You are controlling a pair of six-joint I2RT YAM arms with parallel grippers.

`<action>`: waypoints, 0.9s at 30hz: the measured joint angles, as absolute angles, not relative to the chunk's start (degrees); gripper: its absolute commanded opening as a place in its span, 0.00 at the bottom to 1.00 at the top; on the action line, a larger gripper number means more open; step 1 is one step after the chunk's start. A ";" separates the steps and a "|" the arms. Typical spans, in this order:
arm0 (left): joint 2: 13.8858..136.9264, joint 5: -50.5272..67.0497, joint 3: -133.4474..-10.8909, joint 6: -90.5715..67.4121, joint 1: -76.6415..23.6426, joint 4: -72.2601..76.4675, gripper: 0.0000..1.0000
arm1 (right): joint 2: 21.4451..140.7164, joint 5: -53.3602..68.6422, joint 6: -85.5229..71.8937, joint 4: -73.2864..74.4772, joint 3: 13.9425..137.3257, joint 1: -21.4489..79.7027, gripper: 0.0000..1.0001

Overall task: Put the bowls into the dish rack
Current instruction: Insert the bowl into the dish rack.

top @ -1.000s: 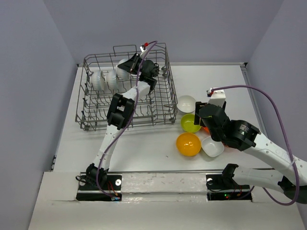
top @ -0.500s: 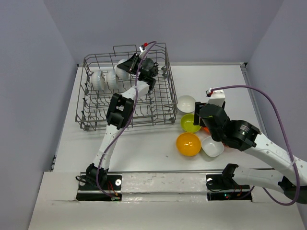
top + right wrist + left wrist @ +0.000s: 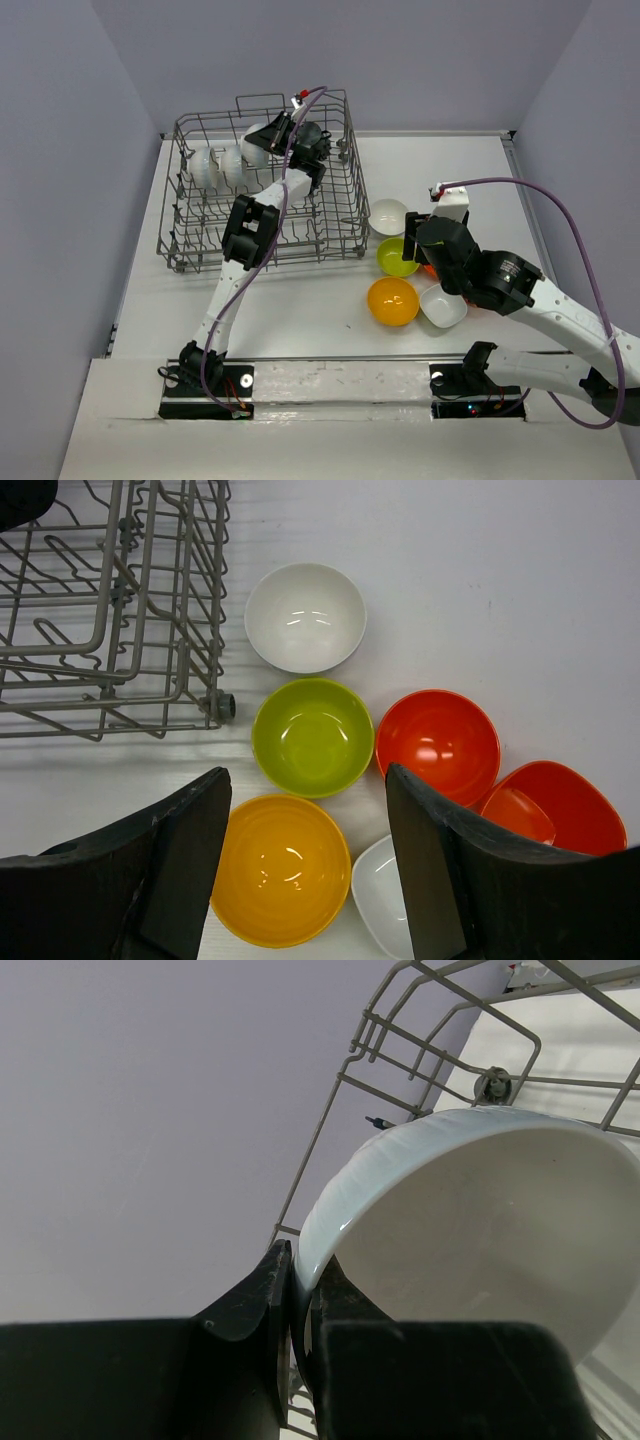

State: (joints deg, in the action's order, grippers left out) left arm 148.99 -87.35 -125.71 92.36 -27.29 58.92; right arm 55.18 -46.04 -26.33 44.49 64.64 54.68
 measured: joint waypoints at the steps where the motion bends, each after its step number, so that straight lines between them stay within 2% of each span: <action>1: 148.99 -87.35 -125.71 92.31 -27.35 58.89 0.00 | 55.18 -46.04 -26.33 44.49 64.64 54.68 0.69; 9: 148.99 -87.37 -125.71 92.29 -27.66 58.85 0.00 | 55.18 -46.04 -26.33 44.49 64.64 54.68 0.69; 17: 149.14 -87.46 -125.71 92.40 -27.90 58.83 0.06 | 55.18 -46.04 -26.30 44.49 64.64 54.68 0.69; 27: 149.23 -87.48 -125.71 92.47 -28.34 58.78 0.07 | 55.18 -46.06 -26.33 44.49 64.64 54.68 0.68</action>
State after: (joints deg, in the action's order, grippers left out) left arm 149.23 -87.48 -125.71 92.47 -28.34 58.78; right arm 55.18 -46.06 -26.33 44.49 64.64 54.68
